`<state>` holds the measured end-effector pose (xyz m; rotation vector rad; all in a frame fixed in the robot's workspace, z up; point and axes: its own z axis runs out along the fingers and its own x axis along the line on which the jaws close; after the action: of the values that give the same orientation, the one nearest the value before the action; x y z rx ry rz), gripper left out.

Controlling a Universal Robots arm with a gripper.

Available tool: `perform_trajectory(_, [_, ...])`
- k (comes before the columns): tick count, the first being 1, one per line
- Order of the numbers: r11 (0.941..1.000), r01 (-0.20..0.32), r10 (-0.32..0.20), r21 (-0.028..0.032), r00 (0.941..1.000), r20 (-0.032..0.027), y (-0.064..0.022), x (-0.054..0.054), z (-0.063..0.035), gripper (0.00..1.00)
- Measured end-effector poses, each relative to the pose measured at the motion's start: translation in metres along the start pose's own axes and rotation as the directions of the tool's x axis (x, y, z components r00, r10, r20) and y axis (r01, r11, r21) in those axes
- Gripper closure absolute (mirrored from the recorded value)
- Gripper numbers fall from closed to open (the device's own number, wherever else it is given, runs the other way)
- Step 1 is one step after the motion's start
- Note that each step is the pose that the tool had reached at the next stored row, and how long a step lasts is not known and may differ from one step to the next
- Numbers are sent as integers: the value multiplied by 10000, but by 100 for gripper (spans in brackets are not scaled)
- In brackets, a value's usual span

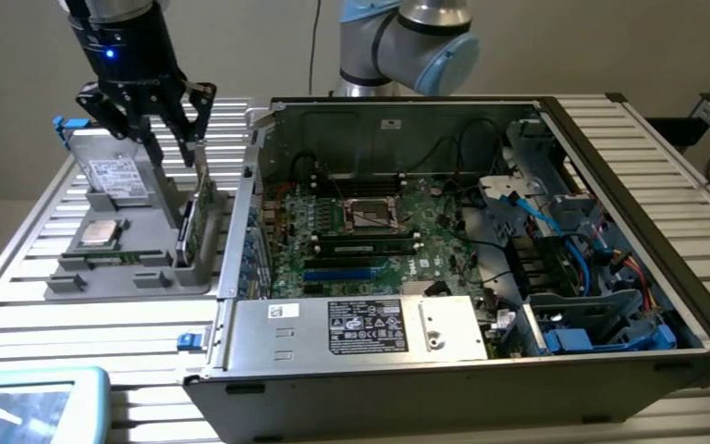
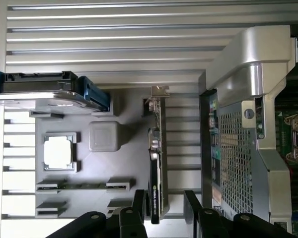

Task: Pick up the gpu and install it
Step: 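Pick up the gpu and move the gpu toward the slot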

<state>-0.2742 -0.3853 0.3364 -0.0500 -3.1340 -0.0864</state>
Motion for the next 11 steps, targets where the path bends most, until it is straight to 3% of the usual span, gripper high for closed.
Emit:
perform_trajectory(6, [10000, 17, -17, 0, 10000, -12, -6, 1, 109, 56])
perform_trajectory(11, [10000, 6, -6, 7, 9997, -231, -29, 1, 177, 56])
